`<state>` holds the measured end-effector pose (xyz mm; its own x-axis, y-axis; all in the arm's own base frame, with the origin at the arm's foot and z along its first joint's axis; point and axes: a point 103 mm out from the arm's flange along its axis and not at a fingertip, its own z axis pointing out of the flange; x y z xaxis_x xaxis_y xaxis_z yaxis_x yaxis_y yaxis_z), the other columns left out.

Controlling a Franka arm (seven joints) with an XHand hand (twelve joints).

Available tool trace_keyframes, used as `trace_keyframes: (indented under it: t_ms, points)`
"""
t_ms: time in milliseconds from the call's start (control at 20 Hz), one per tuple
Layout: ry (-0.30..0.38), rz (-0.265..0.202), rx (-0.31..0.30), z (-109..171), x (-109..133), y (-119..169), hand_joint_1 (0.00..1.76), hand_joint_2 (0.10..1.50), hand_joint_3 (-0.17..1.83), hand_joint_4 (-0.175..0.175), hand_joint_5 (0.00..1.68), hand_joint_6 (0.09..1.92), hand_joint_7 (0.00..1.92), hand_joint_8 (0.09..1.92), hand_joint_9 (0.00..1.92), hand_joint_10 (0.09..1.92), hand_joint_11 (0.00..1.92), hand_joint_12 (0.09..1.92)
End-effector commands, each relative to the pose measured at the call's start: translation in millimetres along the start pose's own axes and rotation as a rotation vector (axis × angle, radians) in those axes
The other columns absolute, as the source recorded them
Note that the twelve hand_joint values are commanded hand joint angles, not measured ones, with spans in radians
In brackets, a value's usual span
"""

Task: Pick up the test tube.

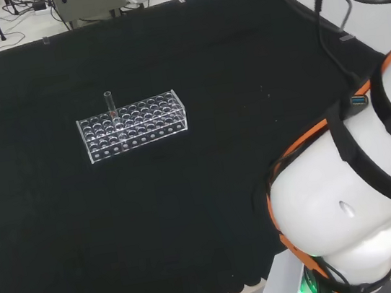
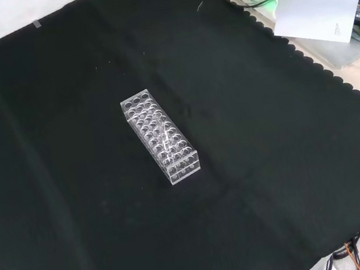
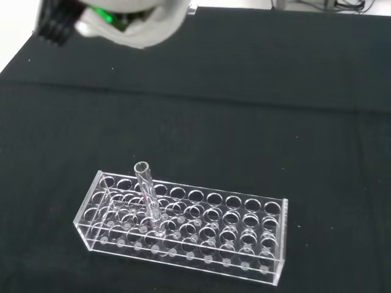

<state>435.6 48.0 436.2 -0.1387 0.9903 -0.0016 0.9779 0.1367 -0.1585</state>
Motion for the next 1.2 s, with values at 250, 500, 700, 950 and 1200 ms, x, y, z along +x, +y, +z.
trace_keyframes:
  t_ms: [250,500,700,950,1200]
  points:
    - [-0.041,-0.088,0.119,45.6,28.3,62.2,0.92,0.64,0.66,-0.111,0.5,0.13,0.49,0.9,0.49,0.93,0.26,1.49]
    - [-0.034,-0.091,0.189,68.7,34.3,84.8,0.92,0.64,0.67,-0.111,0.5,0.14,0.47,0.9,0.48,0.93,0.26,1.49]
    - [-0.033,-0.094,0.225,83.0,38.7,102.4,0.92,0.63,0.68,-0.111,0.49,0.19,0.39,0.93,0.44,0.94,0.23,1.49]
    - [-0.04,-0.108,0.264,101.3,45.4,120.3,0.92,0.63,0.69,-0.111,0.44,0.34,0.35,0.96,0.42,0.96,0.21,1.5]
    - [-0.053,-0.116,0.31,120.4,49.9,134.0,0.93,0.63,0.69,-0.111,0.39,0.47,0.35,0.97,0.41,0.97,0.2,1.51]
